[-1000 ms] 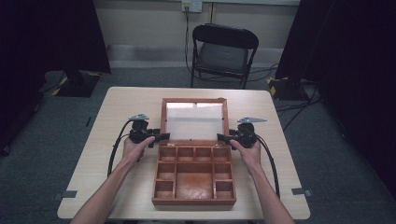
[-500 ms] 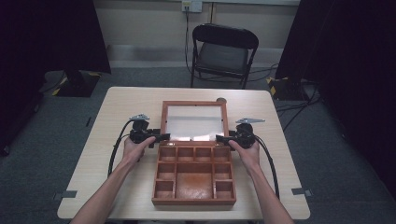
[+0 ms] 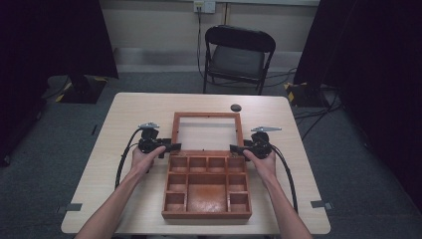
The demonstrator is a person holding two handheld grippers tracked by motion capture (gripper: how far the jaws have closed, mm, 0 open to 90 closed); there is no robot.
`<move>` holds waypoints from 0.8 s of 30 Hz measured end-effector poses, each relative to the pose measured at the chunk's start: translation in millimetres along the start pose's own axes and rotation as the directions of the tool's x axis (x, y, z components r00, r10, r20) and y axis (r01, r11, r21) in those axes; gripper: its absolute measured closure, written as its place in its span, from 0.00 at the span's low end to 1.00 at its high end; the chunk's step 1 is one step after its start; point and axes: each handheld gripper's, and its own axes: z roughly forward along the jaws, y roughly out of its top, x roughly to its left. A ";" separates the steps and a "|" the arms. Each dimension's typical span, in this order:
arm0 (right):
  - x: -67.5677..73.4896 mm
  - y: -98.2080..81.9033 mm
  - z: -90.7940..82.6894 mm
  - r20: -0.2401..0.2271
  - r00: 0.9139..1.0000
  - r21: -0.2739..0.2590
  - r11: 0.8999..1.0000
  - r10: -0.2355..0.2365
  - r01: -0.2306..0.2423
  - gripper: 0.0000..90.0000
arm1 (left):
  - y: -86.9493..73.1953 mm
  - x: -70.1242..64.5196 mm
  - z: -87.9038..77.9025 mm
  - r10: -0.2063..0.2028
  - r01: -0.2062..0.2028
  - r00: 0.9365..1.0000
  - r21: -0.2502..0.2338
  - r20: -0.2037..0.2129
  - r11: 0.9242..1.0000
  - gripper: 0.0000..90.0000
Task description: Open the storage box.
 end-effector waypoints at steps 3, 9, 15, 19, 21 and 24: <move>-1.0 -0.5 0.4 -0.007 1.000 0.005 1.000 0.016 -0.016 0.29 | -0.5 0.4 0.4 -0.012 0.012 1.000 0.002 -0.004 1.000 0.39; -5.5 -1.8 2.3 -0.030 0.997 0.026 0.997 0.069 -0.069 0.28 | -1.6 1.2 1.5 -0.005 0.006 1.000 0.019 -0.020 1.000 0.37; -5.1 -1.9 2.4 -0.002 0.999 0.030 0.998 0.049 -0.048 0.25 | -2.8 0.2 1.4 -0.012 0.012 0.999 0.010 -0.031 1.000 0.37; -4.1 -2.1 0.9 0.015 0.999 0.026 0.999 0.038 -0.038 0.25 | -2.9 -0.8 0.0 -0.006 0.006 0.999 0.012 -0.042 1.000 0.36; -4.1 -2.0 -1.0 0.025 0.999 0.027 0.999 0.035 -0.035 0.25 | -2.7 -2.1 -1.4 -0.003 0.004 0.999 0.016 -0.044 1.000 0.36; -2.0 -1.0 -5.1 0.025 0.999 0.019 0.999 0.026 -0.026 0.26 | -1.4 -3.2 -6.0 0.003 -0.003 0.998 0.007 -0.056 1.000 0.36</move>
